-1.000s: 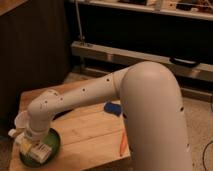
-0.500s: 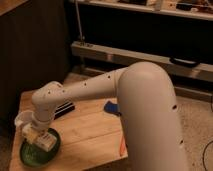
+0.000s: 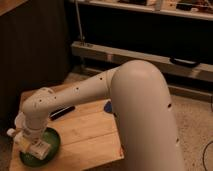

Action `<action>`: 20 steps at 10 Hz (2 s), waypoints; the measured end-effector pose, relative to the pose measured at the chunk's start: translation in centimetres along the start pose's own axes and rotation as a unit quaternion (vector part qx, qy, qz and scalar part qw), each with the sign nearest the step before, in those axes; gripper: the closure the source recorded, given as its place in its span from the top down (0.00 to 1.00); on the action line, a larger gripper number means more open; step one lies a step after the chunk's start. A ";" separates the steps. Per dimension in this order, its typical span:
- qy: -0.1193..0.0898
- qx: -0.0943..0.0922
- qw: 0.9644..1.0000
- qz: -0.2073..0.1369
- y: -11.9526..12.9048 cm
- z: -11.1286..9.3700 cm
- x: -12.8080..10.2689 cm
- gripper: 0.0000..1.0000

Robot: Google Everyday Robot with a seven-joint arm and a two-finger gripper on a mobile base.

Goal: Place the bottle in the ceramic bowl

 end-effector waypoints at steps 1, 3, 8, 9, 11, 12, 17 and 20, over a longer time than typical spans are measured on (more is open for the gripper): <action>0.000 0.000 1.000 -0.003 -0.2 -0.4 -0.2 0.00; 0.006 0.000 1.000 -0.001 -1.0 0.1 -0.1 0.00; 0.038 0.009 0.999 -0.010 -2.0 2.1 0.1 0.00; 0.043 0.011 0.999 -0.010 -2.3 2.3 0.2 0.00; 0.059 0.019 0.998 -0.008 -3.3 2.8 0.3 0.05; 0.064 0.023 0.998 -0.005 -3.8 3.2 0.4 0.13; 0.068 -0.010 0.998 0.000 -5.8 3.3 2.2 0.61; 0.070 -0.016 0.997 -0.005 -5.6 3.4 2.2 0.61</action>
